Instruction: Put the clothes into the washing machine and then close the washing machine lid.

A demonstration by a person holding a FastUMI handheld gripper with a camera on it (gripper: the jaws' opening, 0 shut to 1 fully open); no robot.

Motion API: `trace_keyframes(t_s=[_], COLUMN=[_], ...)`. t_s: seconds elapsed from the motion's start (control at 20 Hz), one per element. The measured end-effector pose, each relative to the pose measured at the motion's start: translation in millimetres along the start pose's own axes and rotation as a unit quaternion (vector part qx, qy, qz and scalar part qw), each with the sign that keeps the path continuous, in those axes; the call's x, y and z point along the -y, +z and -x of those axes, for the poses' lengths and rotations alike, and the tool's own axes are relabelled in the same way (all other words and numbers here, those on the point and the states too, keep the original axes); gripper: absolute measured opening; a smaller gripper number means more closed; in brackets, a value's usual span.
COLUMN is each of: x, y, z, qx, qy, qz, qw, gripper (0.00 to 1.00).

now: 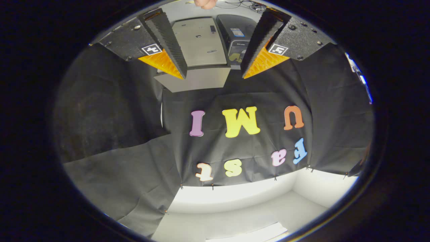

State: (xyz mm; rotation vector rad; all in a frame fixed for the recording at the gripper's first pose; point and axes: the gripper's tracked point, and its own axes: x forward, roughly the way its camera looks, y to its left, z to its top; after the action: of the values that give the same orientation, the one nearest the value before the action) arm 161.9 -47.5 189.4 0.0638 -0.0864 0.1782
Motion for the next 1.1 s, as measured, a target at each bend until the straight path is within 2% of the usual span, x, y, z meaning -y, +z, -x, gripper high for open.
trace_keyframes(t_s=[1.1], x=[-5.0], y=[-5.2], z=[4.5], qx=[-0.005], qy=[0.005], qz=[0.003], qw=[1.000], gripper=[1.00])
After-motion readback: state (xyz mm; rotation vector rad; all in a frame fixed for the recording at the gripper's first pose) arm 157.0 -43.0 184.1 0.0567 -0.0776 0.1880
